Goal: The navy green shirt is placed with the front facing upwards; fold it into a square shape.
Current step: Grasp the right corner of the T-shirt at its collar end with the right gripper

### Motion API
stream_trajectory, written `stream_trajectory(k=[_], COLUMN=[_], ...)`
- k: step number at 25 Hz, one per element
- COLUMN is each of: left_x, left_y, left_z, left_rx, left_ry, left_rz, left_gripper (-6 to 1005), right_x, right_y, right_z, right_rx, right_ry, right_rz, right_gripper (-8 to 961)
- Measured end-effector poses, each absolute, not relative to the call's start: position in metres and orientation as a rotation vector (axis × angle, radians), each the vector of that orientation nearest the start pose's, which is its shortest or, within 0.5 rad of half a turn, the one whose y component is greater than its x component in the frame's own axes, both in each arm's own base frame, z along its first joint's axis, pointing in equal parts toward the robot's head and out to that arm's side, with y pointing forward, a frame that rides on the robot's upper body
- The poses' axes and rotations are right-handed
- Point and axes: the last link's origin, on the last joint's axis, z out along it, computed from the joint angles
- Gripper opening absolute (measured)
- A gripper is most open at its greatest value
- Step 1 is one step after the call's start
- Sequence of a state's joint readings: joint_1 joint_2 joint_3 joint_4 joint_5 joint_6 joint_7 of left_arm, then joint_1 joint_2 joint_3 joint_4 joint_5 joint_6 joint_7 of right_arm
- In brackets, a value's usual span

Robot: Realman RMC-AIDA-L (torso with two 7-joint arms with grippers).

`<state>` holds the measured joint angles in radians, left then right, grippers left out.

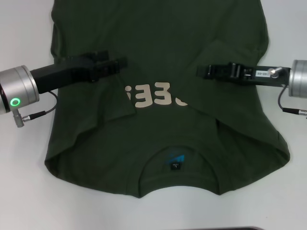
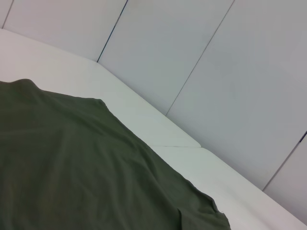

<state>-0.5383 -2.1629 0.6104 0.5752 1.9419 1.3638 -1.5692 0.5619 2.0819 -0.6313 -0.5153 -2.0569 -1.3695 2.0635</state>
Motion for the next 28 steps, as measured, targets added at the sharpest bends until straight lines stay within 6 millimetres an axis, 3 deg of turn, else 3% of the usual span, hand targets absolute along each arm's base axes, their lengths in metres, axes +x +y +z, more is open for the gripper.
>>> stream_trajectory(k=[8,14,28], left_x=[-0.262,-0.262,-0.262], left_y=[0.341,0.339,0.339], left_z=[-0.033,-0.033,-0.033], left_rx=[-2.454,-2.46,-2.455], left_ry=[-1.068,-1.068,-1.077], left_rz=[-0.856,-0.861,-0.867], left_gripper=[775,774,774], right_x=[0.296,0.317,0.369], right_y=[0.309,0.281,0.238], right_z=[0.006,0.032,0.068], right_rx=[-2.285,-2.276,-2.134], right_ry=[1.626,1.675,2.01], right_rz=[1.044,1.072,0.772], right_gripper=[493,739,760])
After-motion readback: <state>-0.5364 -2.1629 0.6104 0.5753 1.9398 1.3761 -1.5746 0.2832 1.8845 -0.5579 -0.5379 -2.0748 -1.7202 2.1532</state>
